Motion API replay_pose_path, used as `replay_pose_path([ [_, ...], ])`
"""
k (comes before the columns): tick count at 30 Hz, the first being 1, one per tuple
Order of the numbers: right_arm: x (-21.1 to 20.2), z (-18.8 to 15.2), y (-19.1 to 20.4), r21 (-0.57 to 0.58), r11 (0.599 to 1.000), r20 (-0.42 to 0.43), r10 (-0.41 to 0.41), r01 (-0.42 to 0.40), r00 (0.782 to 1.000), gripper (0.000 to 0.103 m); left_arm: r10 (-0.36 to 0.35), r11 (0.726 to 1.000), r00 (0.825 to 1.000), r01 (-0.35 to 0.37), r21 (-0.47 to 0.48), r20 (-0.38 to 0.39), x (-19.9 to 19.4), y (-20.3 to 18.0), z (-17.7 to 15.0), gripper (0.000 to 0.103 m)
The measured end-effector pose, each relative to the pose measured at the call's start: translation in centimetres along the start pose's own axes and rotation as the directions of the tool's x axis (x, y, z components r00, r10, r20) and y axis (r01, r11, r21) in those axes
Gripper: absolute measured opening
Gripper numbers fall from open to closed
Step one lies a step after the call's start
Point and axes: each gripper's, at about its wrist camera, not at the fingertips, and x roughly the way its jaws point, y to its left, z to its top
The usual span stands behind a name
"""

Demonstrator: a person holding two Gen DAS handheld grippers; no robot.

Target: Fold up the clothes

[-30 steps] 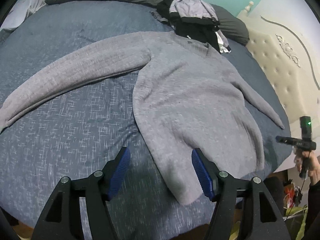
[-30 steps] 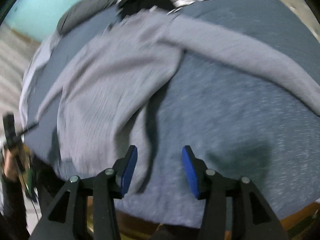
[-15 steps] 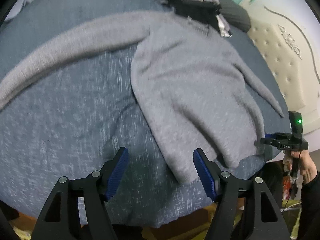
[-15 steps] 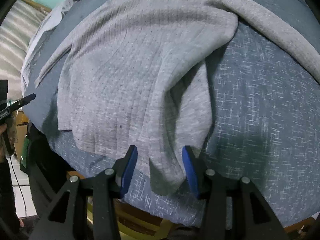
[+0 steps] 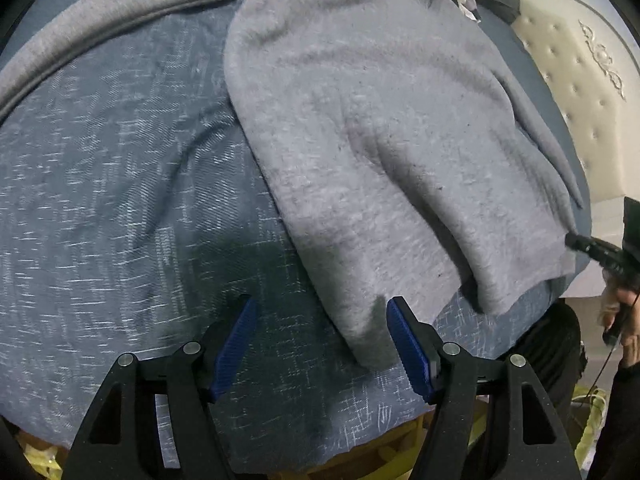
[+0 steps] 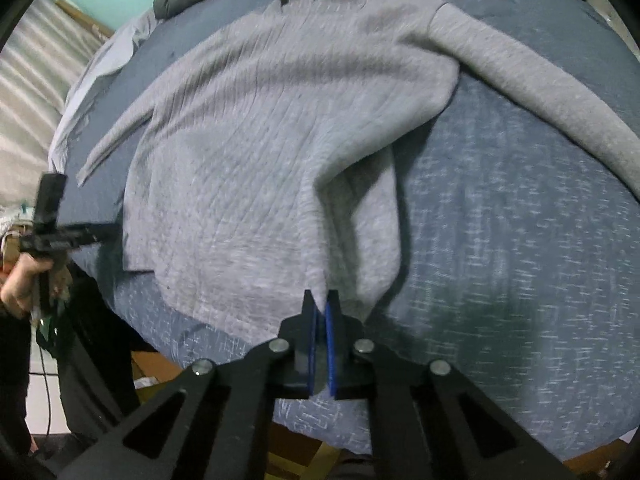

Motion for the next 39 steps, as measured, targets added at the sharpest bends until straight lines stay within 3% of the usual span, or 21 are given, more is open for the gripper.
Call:
replay_pose_path([
  [6,-2.4,0.3,-0.7,0.028,0.999,0.055,0.022,-0.023,0.998,0.003,-0.044,0.999,0.998,0.044,0.011,0.041,-0.2,-0.9,0.0,0.068],
  [9,-3.3,0.5,-0.5,0.026,0.999,0.076,0.025,-0.027,0.997,0.003,-0.064,0.998,0.996,0.063,0.018,0.055,-0.5,-1.5,0.2,0.055],
  [18,-4.6,1.0,-0.6,0.035,0.999,0.100,0.028,-0.031,0.995,0.003,-0.062,0.998,0.998,0.062,0.012,0.020,1.1,-1.8,-0.1,0.055],
  [19,-4.7,1.1,-0.6,0.036,0.999,0.101,0.028,-0.032,0.995,0.003,-0.049,0.999,0.999,0.049,0.022,0.015,1.3,-1.8,0.0,0.047],
  [20,-4.7,1.1,-0.6,0.038,0.999,0.101,0.028,-0.032,0.994,0.003,-0.036,0.999,0.999,0.035,0.039,0.011,1.4,-2.1,-0.1,0.030],
  [23,-5.2,1.2,-0.5,0.040,0.999,0.107,0.028,-0.033,0.994,0.003,-0.032,0.998,0.999,0.032,0.055,0.014,1.3,-2.6,-0.2,0.009],
  [24,-5.4,1.3,-0.5,0.039,0.999,0.110,0.027,-0.032,0.994,0.003,-0.037,0.997,0.999,0.036,0.061,0.024,0.8,-2.7,-0.2,0.006],
  [32,-8.4,1.8,-0.4,0.015,1.000,0.131,0.014,-0.016,0.991,0.003,-0.061,0.989,0.991,0.044,0.143,0.115,-5.5,-2.8,0.1,0.003],
  [39,-9.8,1.6,-1.3,0.008,1.000,0.125,-0.014,0.013,0.992,0.003,-0.084,0.976,0.969,0.034,0.215,0.230,-12.4,-3.9,0.2,0.003],
])
